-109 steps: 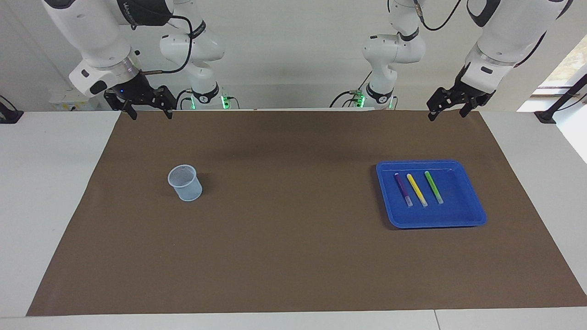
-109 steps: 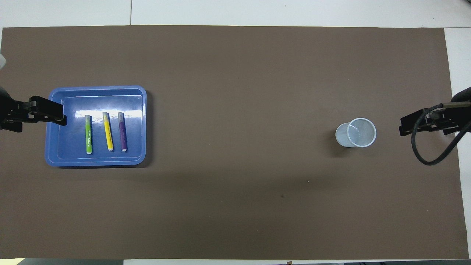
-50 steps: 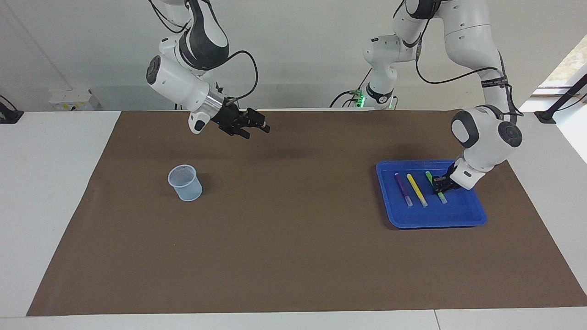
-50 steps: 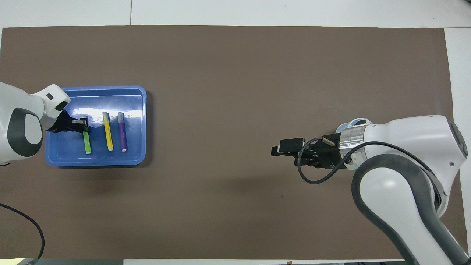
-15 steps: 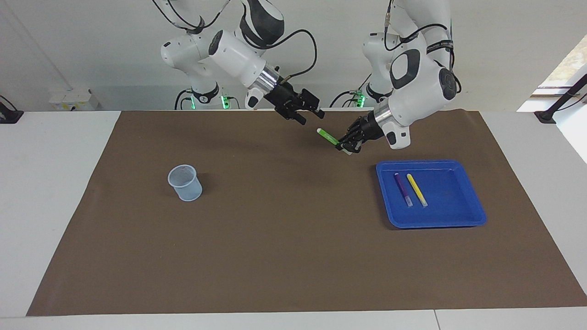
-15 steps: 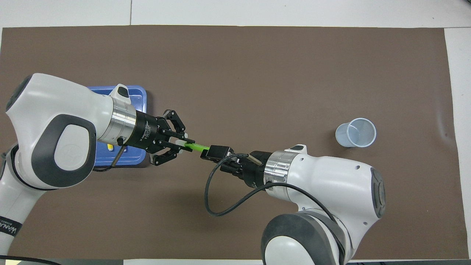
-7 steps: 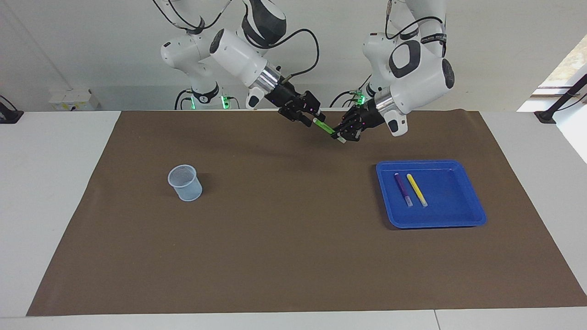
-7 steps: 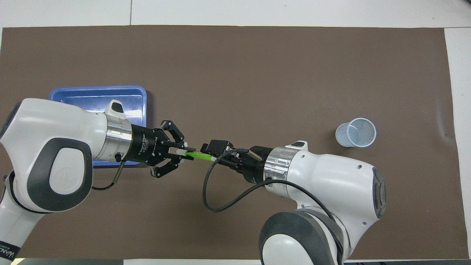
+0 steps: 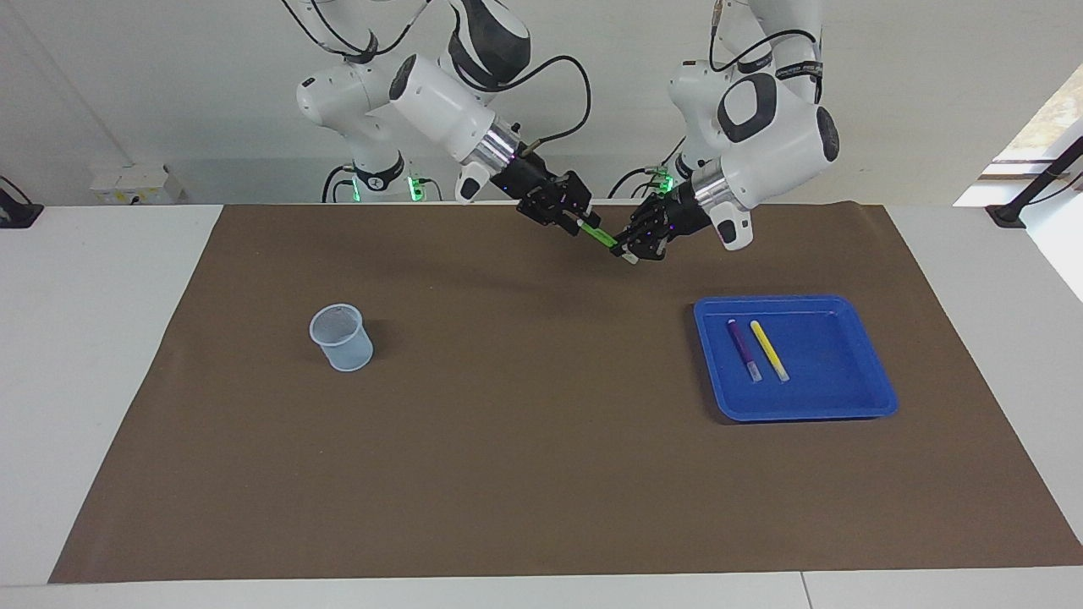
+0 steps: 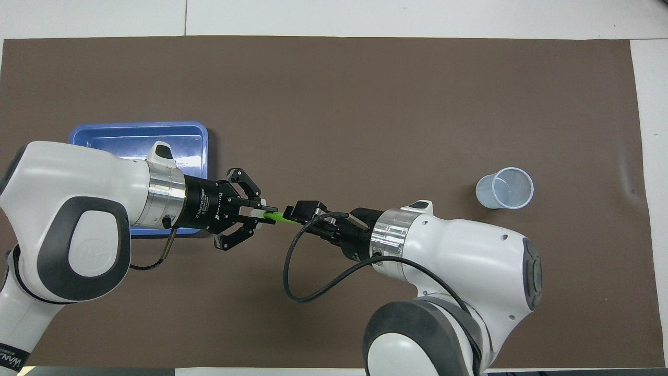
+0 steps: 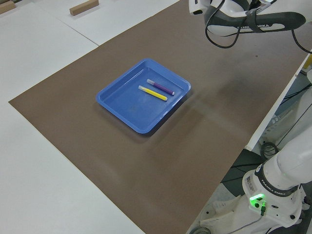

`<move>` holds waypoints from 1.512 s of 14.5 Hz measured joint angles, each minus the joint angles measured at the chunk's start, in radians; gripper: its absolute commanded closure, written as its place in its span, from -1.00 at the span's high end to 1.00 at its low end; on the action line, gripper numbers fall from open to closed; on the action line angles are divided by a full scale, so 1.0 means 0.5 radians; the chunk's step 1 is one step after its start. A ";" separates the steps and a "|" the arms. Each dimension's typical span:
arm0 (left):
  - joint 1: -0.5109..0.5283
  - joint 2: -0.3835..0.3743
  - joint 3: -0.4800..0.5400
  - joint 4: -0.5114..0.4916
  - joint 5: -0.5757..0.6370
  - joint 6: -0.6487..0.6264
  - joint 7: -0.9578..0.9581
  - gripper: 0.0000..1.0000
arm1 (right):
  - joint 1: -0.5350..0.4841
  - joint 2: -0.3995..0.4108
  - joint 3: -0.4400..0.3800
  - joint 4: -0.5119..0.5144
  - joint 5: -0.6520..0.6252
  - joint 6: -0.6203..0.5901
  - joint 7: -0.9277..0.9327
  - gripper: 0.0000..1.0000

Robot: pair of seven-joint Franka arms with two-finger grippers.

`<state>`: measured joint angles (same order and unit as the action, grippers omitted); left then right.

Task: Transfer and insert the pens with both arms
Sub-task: 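Grasp the green pen with the right gripper and open the left gripper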

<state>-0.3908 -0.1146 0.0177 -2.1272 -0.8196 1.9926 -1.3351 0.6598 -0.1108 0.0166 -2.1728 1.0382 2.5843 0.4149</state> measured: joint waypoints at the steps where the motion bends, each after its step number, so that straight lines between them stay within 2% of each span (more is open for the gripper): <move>1: 0.000 0.000 0.000 0.000 -0.005 0.002 -0.001 -1.00 | 0.002 0.000 0.000 0.000 0.000 0.000 0.000 0.01; 4: 0.000 0.000 0.000 0.000 -0.009 0.009 -0.003 -1.00 | 0.004 0.000 0.006 0.000 0.000 0.000 0.000 0.00; 7: 0.000 0.000 0.000 0.000 -0.010 0.014 -0.004 -1.00 | 0.004 0.000 0.014 0.001 0.000 0.000 0.000 -0.10; 8: 0.000 0.000 0.000 0.000 -0.010 0.015 -0.005 -1.00 | 0.004 0.000 0.019 0.001 0.000 0.000 0.000 -0.25; 10: 0.000 0.000 0.000 0.000 -0.012 0.017 -0.005 -1.00 | 0.005 0.000 0.025 0.001 0.000 0.000 0.000 -0.68; 11: 0.000 0.000 0.000 0.000 -0.012 0.017 -0.005 -1.00 | 0.005 0.000 0.026 0.001 0.000 0.000 0.000 -0.78; 19: 0.000 0.001 0.001 -0.001 -0.020 0.037 -0.018 -1.00 | 0.005 0.001 0.029 0.004 0.000 0.001 0.000 -0.79; 20: 0.000 0.001 0.001 -0.001 -0.020 0.037 -0.018 -1.00 | 0.005 0.001 0.029 0.004 0.000 0.001 0.000 -0.87; 22: 0.000 0.001 0.001 -0.001 -0.022 0.040 -0.019 -1.00 | 0.005 0.001 0.029 0.004 0.000 0.001 0.000 -0.88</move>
<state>-0.3908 -0.1141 0.0180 -2.1278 -0.8306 2.0123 -1.3445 0.6625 -0.1103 0.0309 -2.1706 1.0380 2.5846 0.4149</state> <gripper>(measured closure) 0.833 0.925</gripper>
